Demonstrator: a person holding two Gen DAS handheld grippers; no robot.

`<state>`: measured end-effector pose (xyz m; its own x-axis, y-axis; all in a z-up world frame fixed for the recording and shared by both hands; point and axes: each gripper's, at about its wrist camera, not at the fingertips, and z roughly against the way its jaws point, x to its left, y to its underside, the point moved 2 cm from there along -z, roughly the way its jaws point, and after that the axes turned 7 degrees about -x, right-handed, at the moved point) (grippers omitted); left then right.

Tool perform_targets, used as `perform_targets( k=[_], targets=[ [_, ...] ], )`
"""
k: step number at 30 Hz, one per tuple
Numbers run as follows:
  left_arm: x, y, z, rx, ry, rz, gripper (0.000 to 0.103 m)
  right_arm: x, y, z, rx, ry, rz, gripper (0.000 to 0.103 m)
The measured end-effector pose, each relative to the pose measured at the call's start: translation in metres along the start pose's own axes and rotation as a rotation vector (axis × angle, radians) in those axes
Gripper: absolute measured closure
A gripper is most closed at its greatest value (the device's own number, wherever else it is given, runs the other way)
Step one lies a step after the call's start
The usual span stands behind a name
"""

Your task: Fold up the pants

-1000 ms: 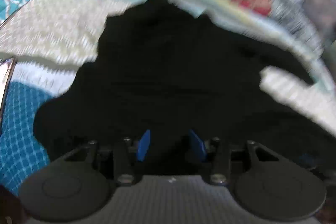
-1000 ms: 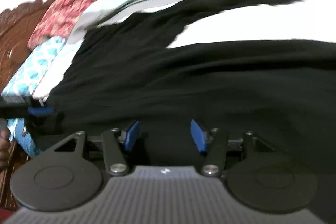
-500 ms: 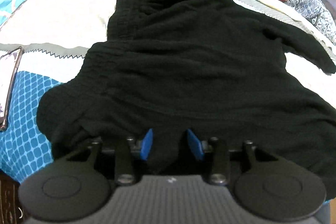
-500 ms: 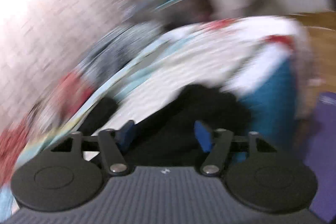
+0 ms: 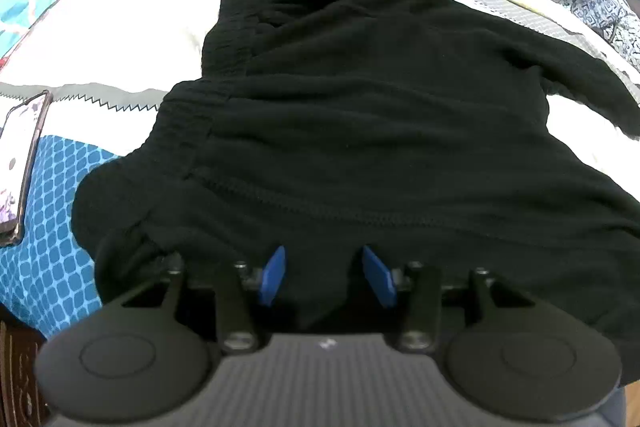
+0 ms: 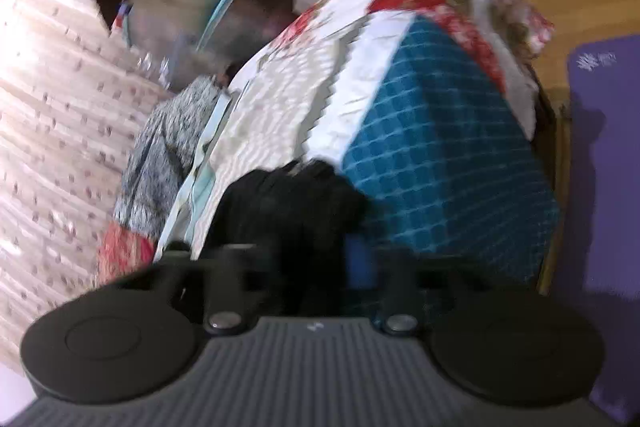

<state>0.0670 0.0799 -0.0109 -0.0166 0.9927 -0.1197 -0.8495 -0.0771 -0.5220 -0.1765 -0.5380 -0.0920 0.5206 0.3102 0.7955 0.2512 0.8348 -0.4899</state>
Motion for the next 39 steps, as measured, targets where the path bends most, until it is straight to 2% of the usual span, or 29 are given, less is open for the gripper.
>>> perform_targets(
  k=[1, 2, 4, 6, 9, 12, 13, 15, 17, 20, 22, 25, 28, 30, 33, 36, 39],
  targets=[
    [0.000, 0.001, 0.000, -0.001, -0.001, -0.001, 0.058, 0.007, -0.003, 0.006, -0.008, -0.014, 0.026, 0.093],
    [-0.001, 0.001, 0.000, -0.001, -0.002, -0.005, 0.058, 0.018, -0.003, 0.008, -0.014, -0.044, 0.054, 0.094],
    [-0.002, 0.001, -0.001, 0.000, -0.005, -0.012, 0.056, 0.052, 0.001, 0.013, -0.018, -0.129, 0.155, 0.095],
    [-0.004, 0.001, -0.002, -0.001, -0.006, -0.015, 0.053, 0.099, 0.023, 0.013, 0.027, -0.240, 0.315, 0.095],
    [-0.006, 0.002, -0.003, -0.006, -0.008, -0.020, 0.051, 0.164, 0.092, 0.011, 0.185, -0.418, 0.592, 0.095],
    [-0.004, 0.003, -0.002, -0.010, 0.001, -0.018, 0.051, 0.198, 0.178, 0.012, 0.384, -0.572, 0.803, 0.095],
    [-0.003, 0.003, -0.001, -0.009, 0.006, -0.013, 0.051, 0.204, 0.207, 0.014, 0.447, -0.604, 0.872, 0.095],
    [-0.003, 0.003, 0.001, -0.008, 0.013, -0.004, 0.051, 0.204, 0.249, 0.012, 0.543, -0.613, 0.959, 0.095],
    [-0.001, 0.003, 0.002, -0.008, 0.021, 0.001, 0.051, 0.201, 0.263, 0.006, 0.580, -0.589, 0.981, 0.095],
    [-0.001, 0.003, 0.002, -0.009, 0.023, -0.005, 0.051, 0.200, 0.238, -0.006, 0.538, -0.531, 0.916, 0.095],
    [-0.002, 0.003, 0.002, -0.009, 0.020, -0.002, 0.051, 0.203, 0.194, -0.015, 0.419, -0.487, 0.855, 0.095],
    [-0.001, 0.004, 0.002, -0.010, 0.022, -0.002, 0.051, 0.193, 0.094, -0.022, 0.162, -0.379, 0.694, 0.095],
    [-0.002, 0.006, 0.003, -0.016, 0.022, -0.005, 0.051, 0.156, -0.004, -0.016, -0.077, -0.243, 0.501, 0.095],
    [-0.002, 0.007, 0.003, -0.013, 0.029, -0.008, 0.051, 0.119, -0.051, -0.009, -0.160, -0.168, 0.362, 0.095],
    [-0.007, 0.010, 0.004, -0.007, 0.059, -0.021, 0.052, 0.069, -0.071, -0.010, -0.173, -0.059, 0.255, 0.096],
    [-0.017, 0.016, 0.004, -0.007, 0.014, -0.090, 0.052, 0.027, -0.058, -0.023, -0.130, 0.044, 0.208, 0.095],
    [-0.021, 0.019, 0.006, -0.002, -0.009, -0.138, 0.052, 0.007, -0.036, -0.033, -0.090, 0.145, 0.245, 0.095]
  ],
)
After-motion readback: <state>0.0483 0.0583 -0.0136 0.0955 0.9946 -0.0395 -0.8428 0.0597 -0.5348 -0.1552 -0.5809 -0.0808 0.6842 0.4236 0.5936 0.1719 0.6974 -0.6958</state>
